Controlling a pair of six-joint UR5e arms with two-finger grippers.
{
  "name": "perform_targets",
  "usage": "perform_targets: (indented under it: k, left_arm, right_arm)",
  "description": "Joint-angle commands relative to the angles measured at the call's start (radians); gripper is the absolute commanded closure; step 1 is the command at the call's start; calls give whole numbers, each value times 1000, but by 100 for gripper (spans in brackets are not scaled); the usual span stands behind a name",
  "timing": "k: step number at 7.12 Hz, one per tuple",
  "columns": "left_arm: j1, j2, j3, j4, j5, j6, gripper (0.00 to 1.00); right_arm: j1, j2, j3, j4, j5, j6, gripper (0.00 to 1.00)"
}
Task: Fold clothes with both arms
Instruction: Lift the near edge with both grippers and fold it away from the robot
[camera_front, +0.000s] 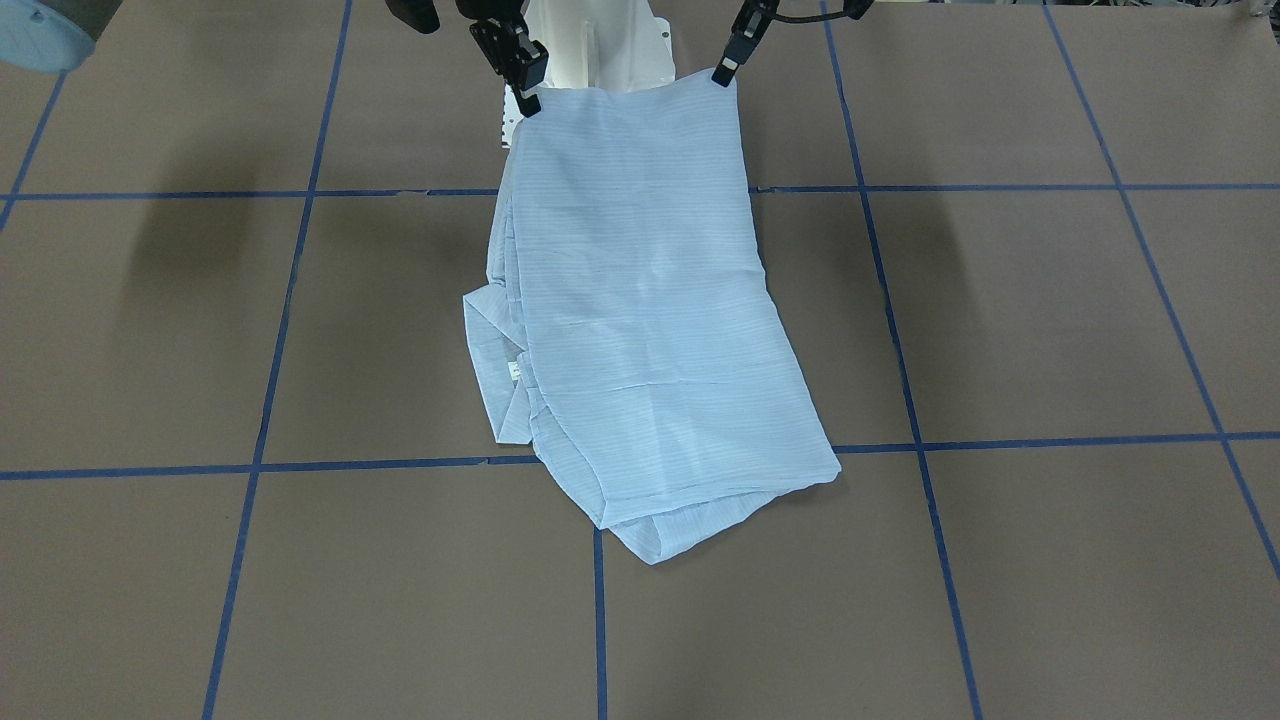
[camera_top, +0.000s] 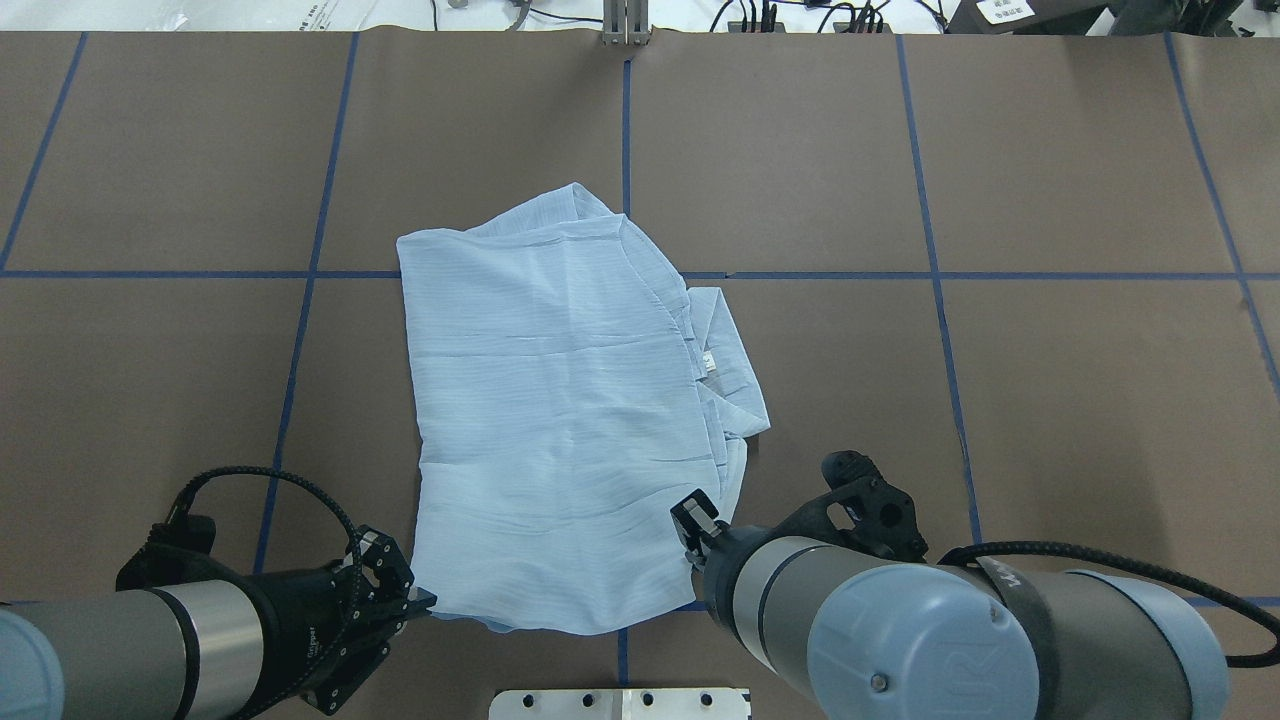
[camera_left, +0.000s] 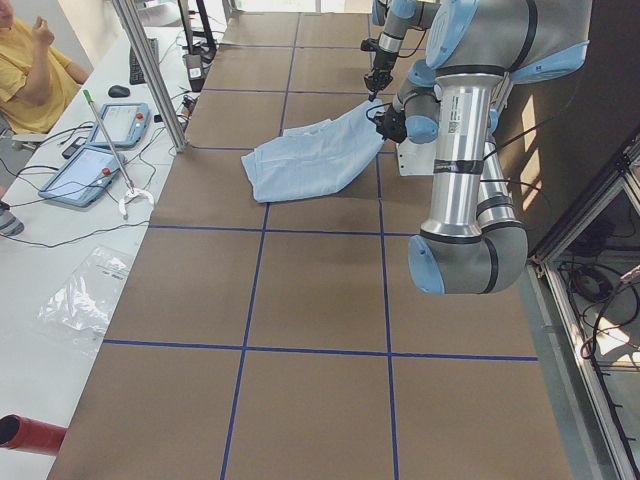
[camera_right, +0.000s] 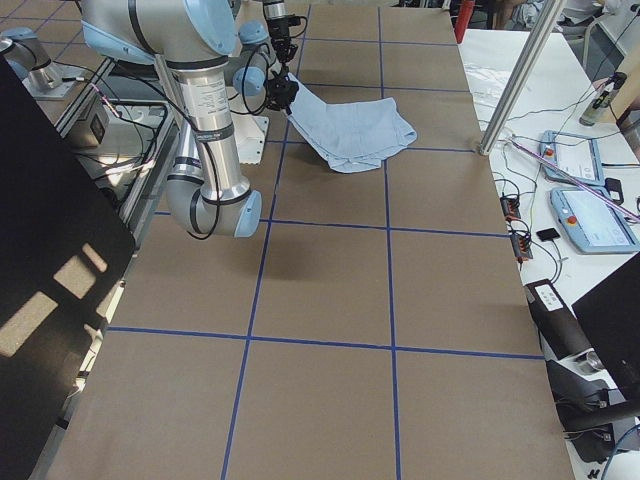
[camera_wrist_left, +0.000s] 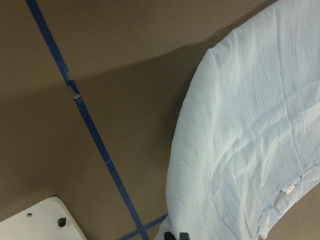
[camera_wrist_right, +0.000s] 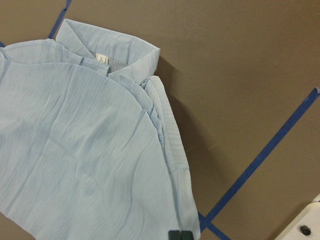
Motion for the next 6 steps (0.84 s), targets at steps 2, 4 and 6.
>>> perform_targets:
  k: [2,4,6]
  left_arm:
    - [-81,-82,64,0,0,151,100]
    - [-259,-124,139,-7,-88,335,100]
    - [-394,-171,251,-16,-153,457,100]
  right_arm:
    - [119,33,-47,4,13,-84,100]
    - [260,110,-221,108,114,-141,100]
    - [381,177,-390,214,217,-178,100]
